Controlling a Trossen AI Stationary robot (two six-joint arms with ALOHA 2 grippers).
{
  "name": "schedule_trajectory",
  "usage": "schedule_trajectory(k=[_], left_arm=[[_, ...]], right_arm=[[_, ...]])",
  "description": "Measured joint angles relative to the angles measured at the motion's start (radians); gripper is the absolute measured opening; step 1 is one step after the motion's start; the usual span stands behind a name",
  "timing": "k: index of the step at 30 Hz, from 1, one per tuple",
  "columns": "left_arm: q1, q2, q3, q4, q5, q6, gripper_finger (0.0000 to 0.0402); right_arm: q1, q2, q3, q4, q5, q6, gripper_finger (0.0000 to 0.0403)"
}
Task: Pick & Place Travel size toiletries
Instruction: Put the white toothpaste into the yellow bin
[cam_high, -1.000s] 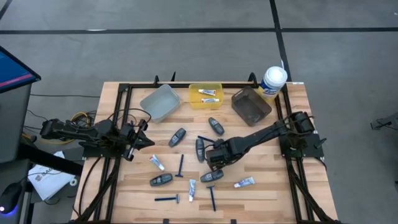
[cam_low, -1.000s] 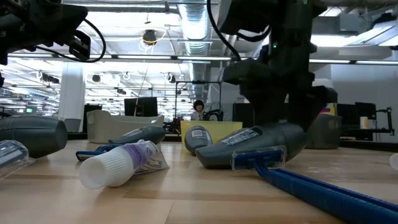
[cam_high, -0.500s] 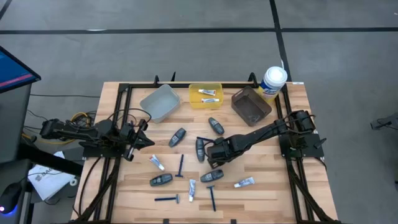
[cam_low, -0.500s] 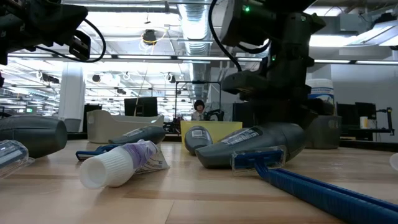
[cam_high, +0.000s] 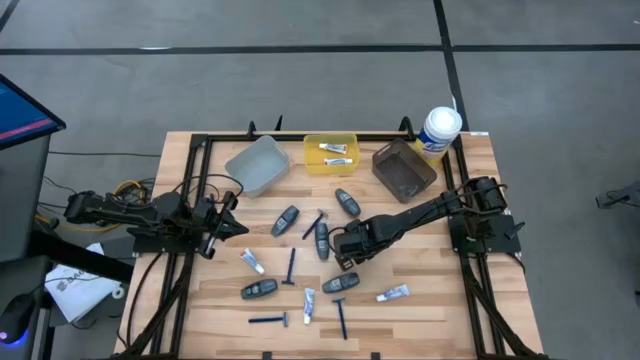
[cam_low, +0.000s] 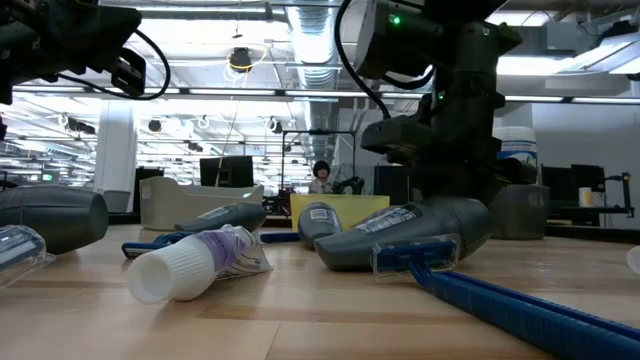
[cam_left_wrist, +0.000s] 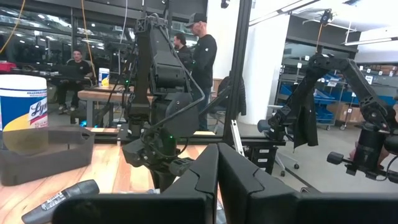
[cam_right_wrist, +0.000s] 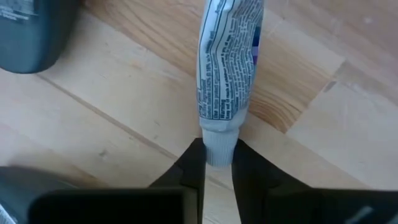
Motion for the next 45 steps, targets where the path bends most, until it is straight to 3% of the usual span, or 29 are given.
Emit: schedule_trajectory(k=[9, 14, 20, 28, 35, 45], left_arm=[[0.0, 0.0, 0.0, 0.0, 0.0, 0.0, 0.0001], [0.0, 0.0, 0.0, 0.001, 0.0, 0.0, 0.0001], [0.0, 0.0, 0.0, 0.002, 0.0, 0.0, 0.0001], [0.0, 0.0, 0.0, 0.009, 0.0, 0.0, 0.0001], [0.0, 0.01, 0.0, 0.013, 0.0, 0.0, 0.0001], [0.0, 0.014, 0.0, 0.016, 0.0, 0.0, 0.0001]], right_arm=[[-0.043, -0.175, 0.05, -0.149, 0.002, -0.136, 0.0045], [-0.16, -0.278, 0.104, -0.181, 0.038, -0.237, 0.0045], [-0.353, -0.281, 0.216, -0.199, 0.046, -0.438, 0.0045], [-0.583, -0.089, 0.471, -0.354, 0.026, -0.81, 0.0045], [-0.667, 0.124, 0.702, -0.51, 0.025, -1.201, 0.0045], [-0.688, 0.356, 0.924, -0.618, 0.038, -1.38, 0.0047]])
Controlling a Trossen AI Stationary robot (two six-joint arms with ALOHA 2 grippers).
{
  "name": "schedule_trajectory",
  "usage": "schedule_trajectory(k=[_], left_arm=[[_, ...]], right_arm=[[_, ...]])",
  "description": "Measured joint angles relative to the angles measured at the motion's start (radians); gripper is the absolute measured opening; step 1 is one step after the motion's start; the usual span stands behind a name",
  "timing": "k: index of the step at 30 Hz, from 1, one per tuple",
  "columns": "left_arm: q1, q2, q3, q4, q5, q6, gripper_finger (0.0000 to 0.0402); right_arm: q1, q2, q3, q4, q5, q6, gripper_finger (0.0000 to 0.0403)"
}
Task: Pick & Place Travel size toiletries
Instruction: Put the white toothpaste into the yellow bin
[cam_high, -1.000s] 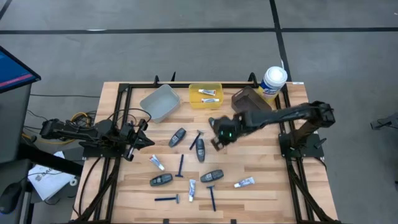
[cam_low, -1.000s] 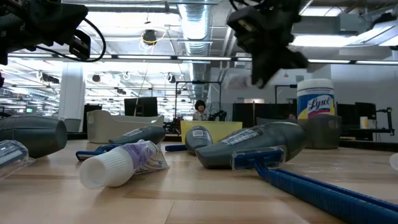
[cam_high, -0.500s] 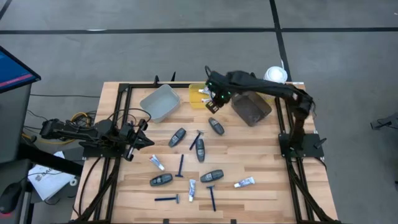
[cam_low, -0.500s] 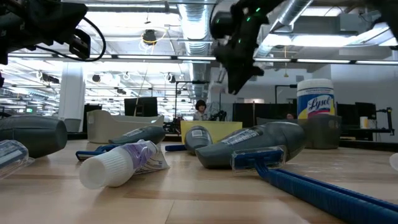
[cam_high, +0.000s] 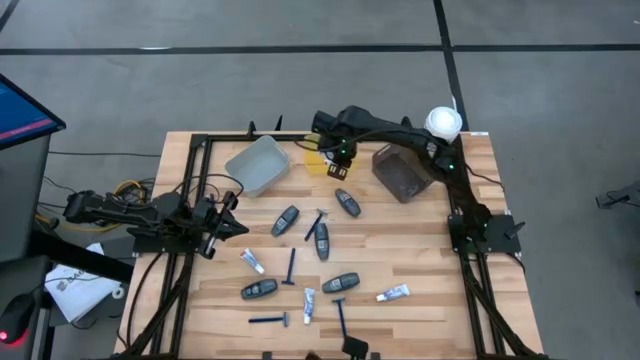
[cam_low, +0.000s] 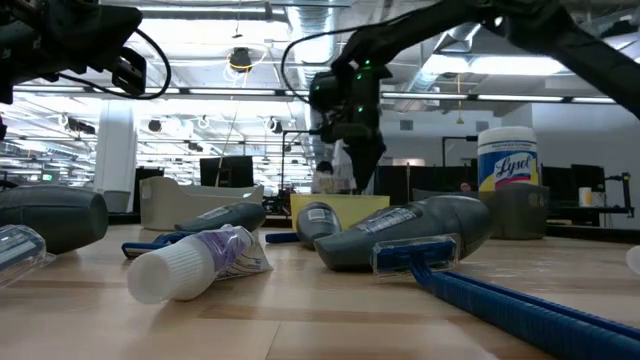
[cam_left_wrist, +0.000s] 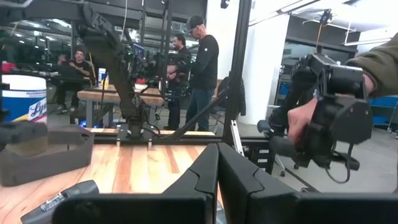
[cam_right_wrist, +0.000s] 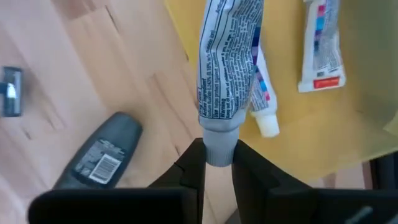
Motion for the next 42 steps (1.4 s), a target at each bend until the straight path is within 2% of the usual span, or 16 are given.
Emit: schedule_trajectory(k=[7, 13, 16, 20, 24, 27, 31, 37, 42], left_arm=[[0.0, 0.0, 0.0, 0.007, 0.0, 0.0, 0.0001], [0.0, 0.0, 0.0, 0.009, 0.0, 0.0, 0.0001], [0.0, 0.0, 0.0, 0.013, 0.0, 0.0, 0.0001], [0.0, 0.0, 0.0, 0.014, 0.0, 0.0, 0.0001], [0.0, 0.0, 0.0, 0.014, 0.0, 0.0, 0.0001], [0.0, 0.0, 0.0, 0.014, 0.0, 0.0, 0.0001], [0.0, 0.0, 0.0, 0.014, 0.0, 0.0, 0.0001], [0.0, 0.0, 0.0, 0.017, 0.0, 0.0, 0.0001], [0.0, 0.0, 0.0, 0.021, 0.0, 0.0, 0.0001]], right_arm=[[0.0, 0.039, 0.046, 0.005, 0.022, 0.0, 0.006], [-0.006, 0.032, 0.046, 0.008, 0.098, 0.003, 0.0078], [-0.013, 0.032, 0.046, 0.002, 0.102, 0.004, 0.0109], [-0.023, 0.032, 0.048, -0.011, 0.098, 0.038, 0.0174], [-0.025, 0.0, 0.074, -0.132, 0.011, 0.077, 0.0232], [0.005, -0.1, 0.063, -0.184, -0.094, 0.099, 0.0247], [0.089, -0.296, 0.016, -0.17, -0.201, 0.136, 0.0243], [0.295, -0.593, -0.087, -0.122, -0.185, 0.339, 0.0231], [0.566, -0.818, -0.3, -0.102, -0.036, 0.603, 0.0231]])
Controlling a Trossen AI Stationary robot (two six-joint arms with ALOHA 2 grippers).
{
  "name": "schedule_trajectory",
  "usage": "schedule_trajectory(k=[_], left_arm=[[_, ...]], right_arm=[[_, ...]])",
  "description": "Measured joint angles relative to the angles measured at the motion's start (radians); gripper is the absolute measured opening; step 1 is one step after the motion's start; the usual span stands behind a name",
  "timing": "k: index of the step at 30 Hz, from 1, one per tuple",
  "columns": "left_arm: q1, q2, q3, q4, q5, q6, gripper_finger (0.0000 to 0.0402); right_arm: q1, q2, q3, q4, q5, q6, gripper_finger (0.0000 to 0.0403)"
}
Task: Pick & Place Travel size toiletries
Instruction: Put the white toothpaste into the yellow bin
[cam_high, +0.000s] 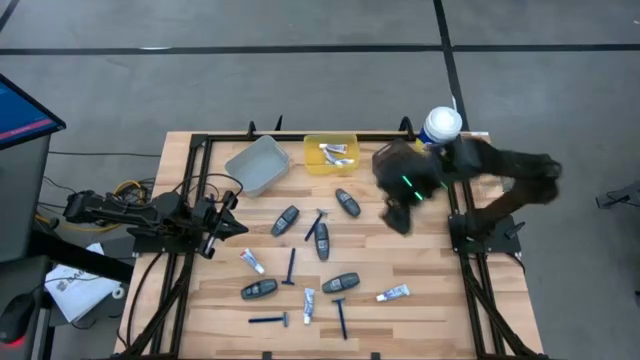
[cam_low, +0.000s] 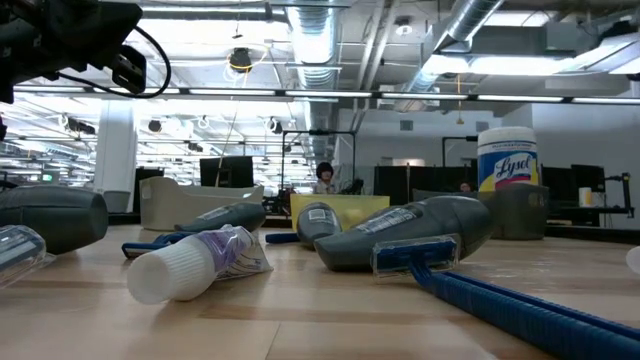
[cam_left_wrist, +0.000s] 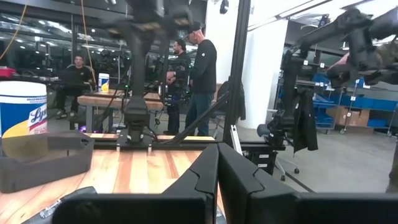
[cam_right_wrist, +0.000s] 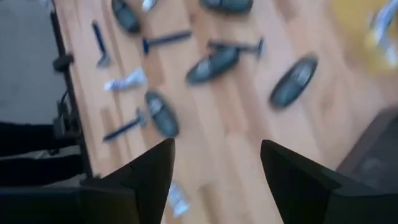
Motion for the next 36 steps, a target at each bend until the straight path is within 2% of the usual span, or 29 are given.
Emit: schedule_trajectory(k=[5, 7, 10, 14, 18, 25, 31, 36], left_arm=[[0.0, 0.0, 0.0, 0.001, 0.0, 0.0, 0.0001], [0.0, 0.0, 0.0, 0.001, 0.0, 0.0, 0.0001], [0.0, 0.0, 0.0, 0.001, 0.0, 0.0, 0.0001], [0.0, 0.0, 0.0, 0.001, 0.0, 0.0, 0.0001], [0.0, 0.0, 0.0, 0.001, 0.0, 0.0, 0.0001], [0.0, 0.0, 0.0, 0.001, 0.0, 0.0, 0.0001], [0.0, 0.0, 0.0, 0.001, 0.0, 0.0, 0.0001], [0.0, 0.0, 0.0, 0.001, 0.0, 0.0, 0.0001]], right_arm=[[0.303, -0.188, -0.327, 0.099, 0.172, 0.332, 0.023], [0.402, -0.229, -0.465, 0.179, 0.232, 0.409, 0.023], [0.505, -0.244, -0.646, 0.361, 0.258, 0.418, 0.023], [0.552, -0.175, -0.798, 0.624, 0.255, 0.333, 0.023], [0.545, -0.051, -0.826, 0.775, 0.189, 0.176, 0.023], [0.536, 0.174, -0.781, 0.82, 0.03, -0.054, 0.023], [0.535, 0.285, -0.744, 0.836, 0.02, -0.145, 0.023], [0.528, 0.349, -0.741, 0.894, 0.02, -0.149, 0.023]])
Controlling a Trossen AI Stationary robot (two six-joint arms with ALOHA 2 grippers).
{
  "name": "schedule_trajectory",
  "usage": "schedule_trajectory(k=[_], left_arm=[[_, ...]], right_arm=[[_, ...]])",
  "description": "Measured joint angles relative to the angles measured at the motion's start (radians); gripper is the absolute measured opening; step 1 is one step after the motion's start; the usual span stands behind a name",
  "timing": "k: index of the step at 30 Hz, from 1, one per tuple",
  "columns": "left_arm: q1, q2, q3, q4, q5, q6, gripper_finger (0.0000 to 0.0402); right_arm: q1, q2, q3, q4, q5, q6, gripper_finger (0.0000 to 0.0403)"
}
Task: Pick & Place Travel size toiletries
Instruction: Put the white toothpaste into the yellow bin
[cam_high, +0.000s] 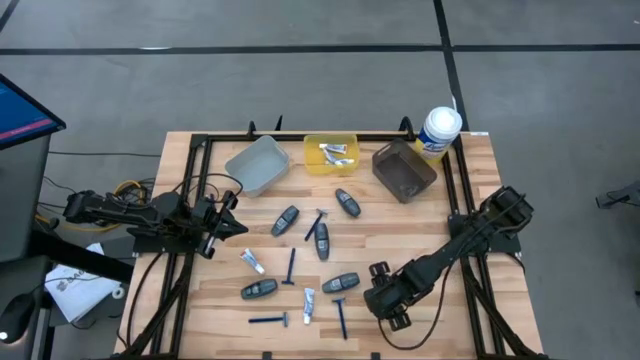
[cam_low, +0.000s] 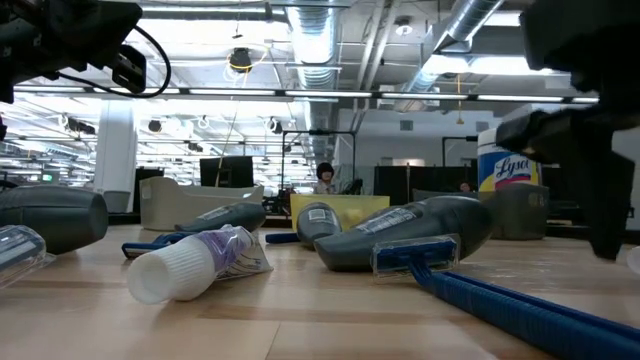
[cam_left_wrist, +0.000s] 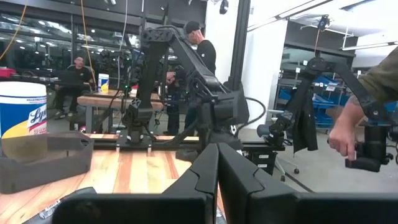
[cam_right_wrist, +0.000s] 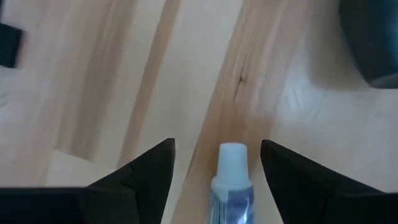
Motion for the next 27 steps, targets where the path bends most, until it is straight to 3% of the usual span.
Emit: schedule_trajectory(k=[7, 18, 27], left_arm=[[0.0, 0.0, 0.0, 0.006, 0.0, 0.0, 0.0001], [0.0, 0.0, 0.0, 0.012, 0.0, 0.0, 0.0001], [0.0, 0.0, 0.0, 0.015, 0.0, 0.0, 0.0001]], right_arm=[[0.001, 0.071, 0.006, -0.006, 0.011, 0.022, 0.0198], [-0.008, 0.071, 0.004, -0.009, 0.008, 0.056, 0.0053], [-0.042, -0.049, 0.015, -0.064, -0.025, 0.032, 0.0047]])
